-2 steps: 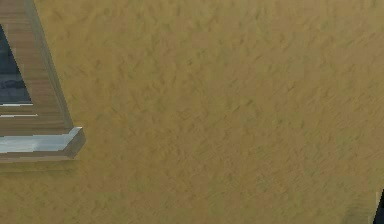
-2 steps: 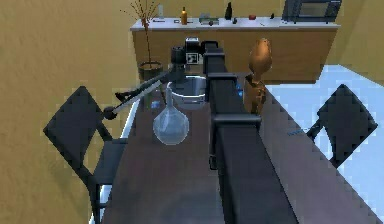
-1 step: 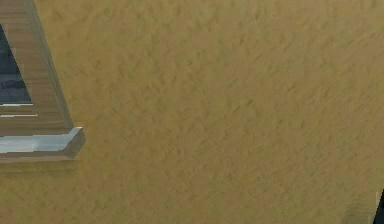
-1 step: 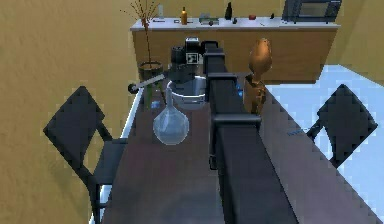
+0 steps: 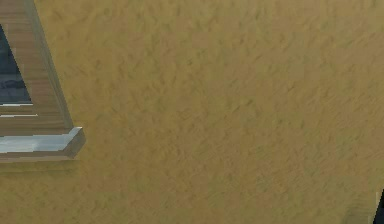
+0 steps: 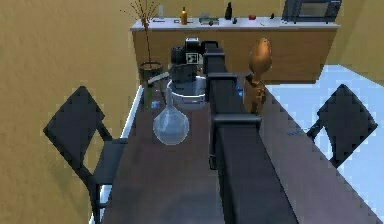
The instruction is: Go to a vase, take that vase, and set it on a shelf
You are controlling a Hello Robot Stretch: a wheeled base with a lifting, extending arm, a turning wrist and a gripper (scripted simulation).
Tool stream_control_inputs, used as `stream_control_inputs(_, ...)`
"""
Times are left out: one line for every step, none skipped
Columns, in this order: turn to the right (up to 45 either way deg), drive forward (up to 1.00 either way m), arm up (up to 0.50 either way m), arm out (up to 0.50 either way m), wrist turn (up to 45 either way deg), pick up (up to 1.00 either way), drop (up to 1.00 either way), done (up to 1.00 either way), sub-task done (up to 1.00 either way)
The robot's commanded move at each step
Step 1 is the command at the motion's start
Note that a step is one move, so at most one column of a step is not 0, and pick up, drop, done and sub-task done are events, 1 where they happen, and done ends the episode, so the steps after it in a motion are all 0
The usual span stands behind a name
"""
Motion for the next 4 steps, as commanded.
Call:
stream_control_inputs(0.0,0.0,-0.28,0.0,0.0,0.0,0.0,0.0,0.0)
stream_control_inputs(0.0,0.0,0.0,0.0,0.0,1.0,0.0,0.0,0.0)
stream_control_inputs(0.0,0.0,0.1,0.0,0.0,0.0,0.0,0.0,0.0)
stream_control_inputs(0.0,0.0,0.18,0.0,0.0,0.0,0.0,0.0,0.0)
